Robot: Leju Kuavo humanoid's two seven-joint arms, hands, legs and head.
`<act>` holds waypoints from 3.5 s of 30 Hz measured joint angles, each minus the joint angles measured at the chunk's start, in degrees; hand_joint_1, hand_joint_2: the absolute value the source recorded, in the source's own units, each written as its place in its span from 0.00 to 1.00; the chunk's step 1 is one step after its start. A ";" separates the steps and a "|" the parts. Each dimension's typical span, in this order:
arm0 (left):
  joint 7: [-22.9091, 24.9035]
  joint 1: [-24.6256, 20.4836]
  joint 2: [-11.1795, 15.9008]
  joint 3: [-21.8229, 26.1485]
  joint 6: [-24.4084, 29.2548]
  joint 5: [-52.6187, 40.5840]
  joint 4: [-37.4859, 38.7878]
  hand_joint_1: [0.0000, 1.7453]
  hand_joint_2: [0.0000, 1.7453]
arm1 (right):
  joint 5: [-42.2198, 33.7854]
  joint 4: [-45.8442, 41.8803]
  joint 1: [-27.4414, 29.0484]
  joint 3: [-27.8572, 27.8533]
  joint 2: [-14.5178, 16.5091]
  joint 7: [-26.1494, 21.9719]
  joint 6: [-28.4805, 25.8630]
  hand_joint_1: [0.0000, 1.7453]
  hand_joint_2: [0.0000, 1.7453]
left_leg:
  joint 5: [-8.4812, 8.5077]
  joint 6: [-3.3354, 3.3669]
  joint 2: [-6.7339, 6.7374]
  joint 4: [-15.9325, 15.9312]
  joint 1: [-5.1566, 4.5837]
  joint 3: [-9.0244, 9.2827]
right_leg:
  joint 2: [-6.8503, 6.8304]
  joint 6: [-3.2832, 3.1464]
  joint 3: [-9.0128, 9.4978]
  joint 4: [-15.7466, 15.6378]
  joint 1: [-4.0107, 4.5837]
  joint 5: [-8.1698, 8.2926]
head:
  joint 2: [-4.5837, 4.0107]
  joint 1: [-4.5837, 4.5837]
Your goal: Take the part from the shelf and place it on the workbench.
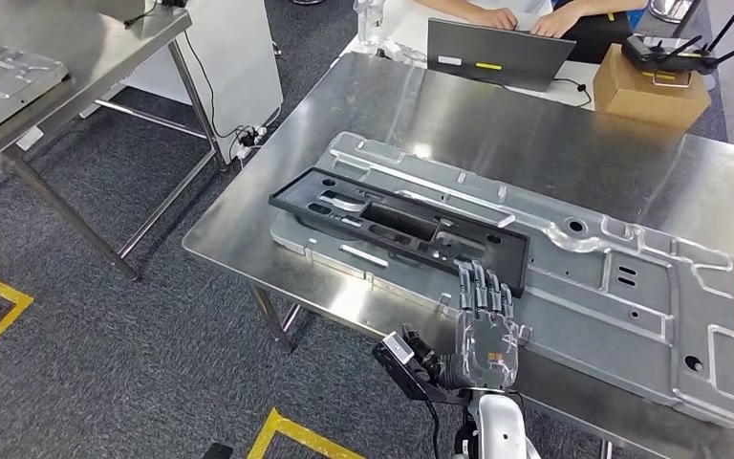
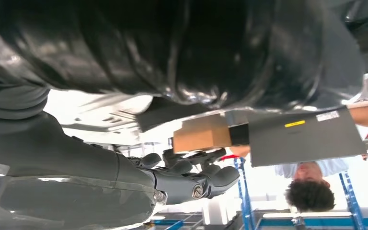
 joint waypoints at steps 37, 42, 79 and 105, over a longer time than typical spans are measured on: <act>-0.22 -0.08 -0.13 5.78 3.08 2.20 0.01 0.00 0.00 | -31.96 49.72 4.12 -55.01 9.19 -36.79 -13.69 0.00 0.00 | -0.26 3.02 0.77 -6.78 -0.58 3.62 | 0.08 1.93 -1.86 2.17 -0.15 -1.24 | 0.01 0.01; -0.20 0.02 -0.13 5.84 3.24 1.80 0.01 0.00 0.00 | -31.79 55.37 2.63 -58.74 9.11 -32.84 -8.80 0.00 0.00 | 2.69 3.46 1.07 -6.71 -0.52 -0.60 | 0.37 3.21 -4.11 15.96 -0.74 -8.52 | -0.01 0.04; -1.57 -0.05 -0.49 5.86 4.91 0.59 0.01 0.00 0.00 | -35.02 63.27 -1.14 -70.90 11.07 1.17 18.71 0.00 0.00 | 3.02 2.04 -4.38 -4.91 -0.71 -1.79 | 3.60 1.30 6.00 -0.84 -0.43 -5.06 | 0.00 -0.05; -0.69 1.51 3.40 6.12 1.90 0.18 -0.01 0.00 0.00 | -32.98 63.29 -0.99 -71.56 11.17 1.01 20.01 0.00 0.00 | 3.02 3.21 -3.03 -5.15 -0.82 -1.74 | 0.96 1.91 0.89 10.22 -0.43 -9.07 | 0.00 -0.23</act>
